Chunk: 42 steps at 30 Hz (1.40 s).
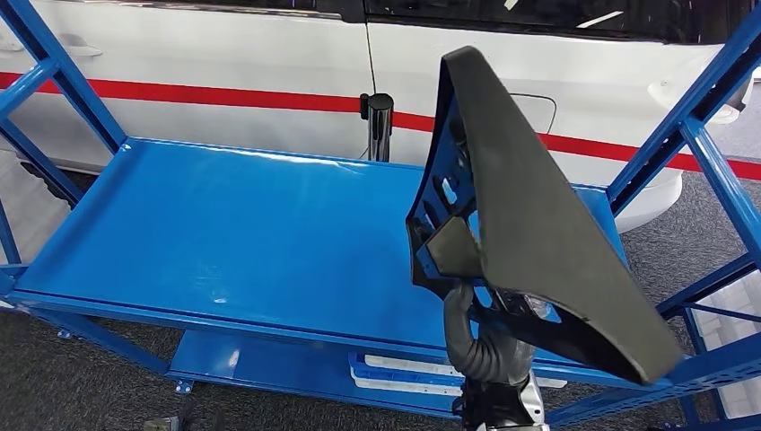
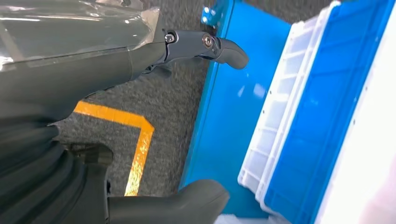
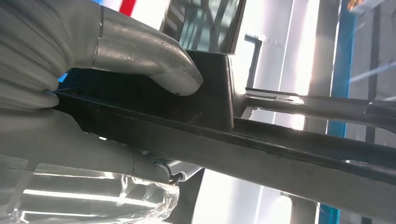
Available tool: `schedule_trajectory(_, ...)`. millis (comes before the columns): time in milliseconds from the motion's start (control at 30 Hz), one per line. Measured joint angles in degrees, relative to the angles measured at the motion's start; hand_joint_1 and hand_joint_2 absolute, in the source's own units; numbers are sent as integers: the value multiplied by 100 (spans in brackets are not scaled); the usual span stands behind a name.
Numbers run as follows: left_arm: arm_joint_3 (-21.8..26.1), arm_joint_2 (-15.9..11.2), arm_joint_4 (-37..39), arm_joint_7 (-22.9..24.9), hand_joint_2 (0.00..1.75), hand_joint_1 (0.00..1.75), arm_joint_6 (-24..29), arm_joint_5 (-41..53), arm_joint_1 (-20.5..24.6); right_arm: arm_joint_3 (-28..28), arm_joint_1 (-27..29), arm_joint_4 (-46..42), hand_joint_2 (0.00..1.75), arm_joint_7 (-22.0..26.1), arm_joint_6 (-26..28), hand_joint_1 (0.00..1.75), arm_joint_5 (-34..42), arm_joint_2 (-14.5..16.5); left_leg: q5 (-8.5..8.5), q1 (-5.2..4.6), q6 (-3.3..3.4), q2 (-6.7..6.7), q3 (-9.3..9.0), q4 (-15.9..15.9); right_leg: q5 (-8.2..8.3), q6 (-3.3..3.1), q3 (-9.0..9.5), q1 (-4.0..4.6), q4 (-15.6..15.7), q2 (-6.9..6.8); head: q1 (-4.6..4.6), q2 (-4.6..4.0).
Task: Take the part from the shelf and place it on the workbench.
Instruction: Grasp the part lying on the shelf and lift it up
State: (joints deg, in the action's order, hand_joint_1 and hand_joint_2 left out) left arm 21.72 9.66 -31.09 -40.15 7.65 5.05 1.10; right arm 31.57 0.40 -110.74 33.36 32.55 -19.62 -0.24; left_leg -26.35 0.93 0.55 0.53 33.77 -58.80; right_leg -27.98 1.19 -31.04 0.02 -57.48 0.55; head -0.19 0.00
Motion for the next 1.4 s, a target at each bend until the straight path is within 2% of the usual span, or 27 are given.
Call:
schedule_trajectory(267, 23, -26, 112, 0, 175, 0, 402, 27, 23, 259, -163, 51, 175, 460, -198, 175, 504, -226, 0, 0, 0, 0, 0, 0, 0, 0, 0, 1, 0, 0, 0, -2)
schedule_trajectory(633, 338, -26, -104, 0, 175, 0, 335, -133, -200, 577, -441, 236, 175, 357, -206, 175, 553, -343, -6, -21, 10, 3, 5, -5, 2, 8, 1, -27, 3, 0, -1, 0)
schedule_trajectory(800, 405, -25, -133, 0, 175, 0, 319, -129, -224, 601, -527, 328, 175, 335, -212, 175, 550, -342, -25, -65, 61, 5, 6, -12, 2, 59, 5, -78, 10, 0, -1, -1)
schedule_trajectory(900, 425, -21, -160, 0, 175, 0, 319, -129, -225, 604, -548, 347, 175, 333, -214, 175, 550, -340, 0, -69, 136, -1, -23, 41, -14, 116, -1, -90, -1, -3, -2, -1)
schedule_trajectory(967, 430, -15, -176, 0, 175, 0, 319, -128, -223, 608, -564, 350, 175, 331, -214, 175, 547, -340, 35, -36, 195, -15, -63, 108, -176, 109, -135, -85, -298, -10, 15, -1)
schedule_trajectory(1033, 433, -12, -178, 0, 175, 0, 318, -128, -224, 613, -567, 361, 175, 329, -214, 175, 544, -346, 44, -26, 223, -28, -70, 122, -492, 61, -499, -102, -1016, -15, 36, 0)
schedule_trajectory(1067, 434, -11, -178, 0, 175, 0, 317, -128, -226, 614, -564, 370, 175, 328, -214, 175, 544, -353, 46, -27, 228, -33, -67, 119, -617, 59, -687, -111, -1373, -15, 45, 0)
schedule_trajectory(1100, 435, -10, -178, 0, 175, 0, 317, -127, -229, 616, -560, 381, 175, 327, -214, 175, 545, -361, 49, -28, 228, -35, -64, 116, -669, 81, -805, -117, -1590, -16, 47, -1)
schedule_trajectory(1133, 435, -10, -178, 0, 175, 0, 317, -126, -231, 617, -559, 391, 175, 327, -214, 175, 545, -368, 54, -28, 225, -34, -62, 112, -624, 124, -811, -124, -1592, -16, 54, -1)
schedule_trajectory(1167, 436, -9, -178, 0, 175, 0, 317, -126, -232, 620, -562, 397, 175, 327, -214, 175, 545, -373, 54, -25, 217, -29, -63, 110, -495, 181, -699, -140, -1368, -19, 55, -1)
schedule_trajectory(1200, 436, -9, -178, 0, 175, 0, 317, -124, -232, 622, -566, 401, 175, 327, -209, 175, 545, -375, 52, -22, 199, -23, -63, 106, -330, 236, -501, -164, -981, -28, 57, -1)
schedule_trajectory(1233, 437, -9, -178, 0, 175, 0, 317, -122, -231, 624, -573, 404, 175, 327, -201, 175, 544, -376, 50, -25, 169, -16, -59, 100, -184, 259, -287, -174, -603, -33, 60, -1)
schedule_trajectory(1267, 437, -8, -178, 0, 175, 0, 318, -121, -230, 626, -578, 407, 175, 327, -189, 175, 541, -376, 50, -30, 129, -9, -58, 93, -66, 249, -132, -168, -320, -27, 56, 0)
schedule_trajectory(1300, 438, -8, -178, 0, 175, 0, 318, -119, -229, 627, -586, 411, 175, 327, -177, 175, 539, -376, 52, -38, 87, -4, -53, 78, -9, 212, -49, -155, -157, -19, 57, 0)
schedule_trajectory(1367, 440, -6, -178, 0, 175, 0, 318, -118, -227, 627, -600, 419, 175, 327, -164, 175, 536, -374, 68, -37, 16, 4, -39, 60, 26, 119, -63, -124, -126, 8, 44, -1)
schedule_trajectory(1400, 441, -6, -178, 0, 175, 0, 318, -117, -227, 626, -612, 421, 175, 328, -162, 175, 537, -370, 53, -18, -13, 5, -21, 35, 34, 73, -79, -140, -113, 7, 42, -1)
